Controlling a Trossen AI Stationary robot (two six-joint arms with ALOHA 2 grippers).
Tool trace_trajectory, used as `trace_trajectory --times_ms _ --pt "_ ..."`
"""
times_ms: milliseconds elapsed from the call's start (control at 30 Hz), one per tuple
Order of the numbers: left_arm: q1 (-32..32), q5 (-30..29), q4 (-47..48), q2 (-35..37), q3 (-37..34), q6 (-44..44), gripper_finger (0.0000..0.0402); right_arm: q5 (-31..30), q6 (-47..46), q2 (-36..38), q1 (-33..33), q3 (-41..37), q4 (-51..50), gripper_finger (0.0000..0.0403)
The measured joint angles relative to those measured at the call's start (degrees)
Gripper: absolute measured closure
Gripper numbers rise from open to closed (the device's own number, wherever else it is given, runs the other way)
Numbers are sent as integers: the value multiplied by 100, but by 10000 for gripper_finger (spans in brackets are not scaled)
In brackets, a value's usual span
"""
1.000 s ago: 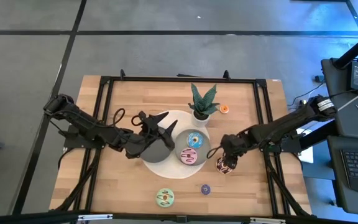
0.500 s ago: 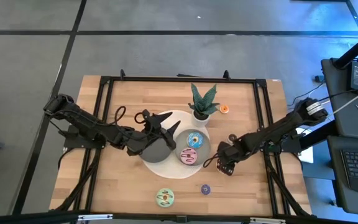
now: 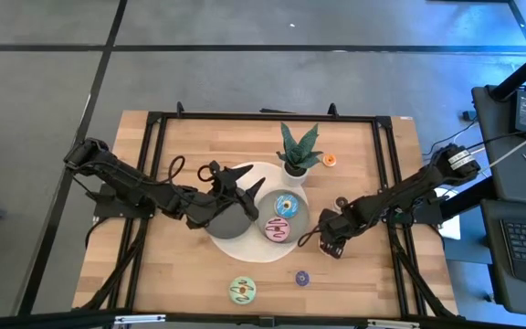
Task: Pick & Place donuts
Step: Put the big black doughnut on the light gray plate
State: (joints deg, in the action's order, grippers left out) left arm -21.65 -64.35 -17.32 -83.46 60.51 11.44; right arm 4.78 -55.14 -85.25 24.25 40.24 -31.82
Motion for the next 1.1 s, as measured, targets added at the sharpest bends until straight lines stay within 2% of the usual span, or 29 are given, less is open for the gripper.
trace_trajectory --times_ms 267,433,533,767,1100 --pt "2 153 2 0 0 0 172 -118 752 239 -353 633 -50 324" --pt "1 153 2 0 0 0 175 -795 1540 249 -763 1110 312 316" --pt "-8 196 2 0 0 0 174 -969 1920 249 -991 1134 645 315" --pt "-86 317 92 0 2 116 172 -972 2176 -265 -1341 1103 815 314" --pt "-92 304 126 0 2 144 172 -968 2089 -885 -1360 1101 853 314"
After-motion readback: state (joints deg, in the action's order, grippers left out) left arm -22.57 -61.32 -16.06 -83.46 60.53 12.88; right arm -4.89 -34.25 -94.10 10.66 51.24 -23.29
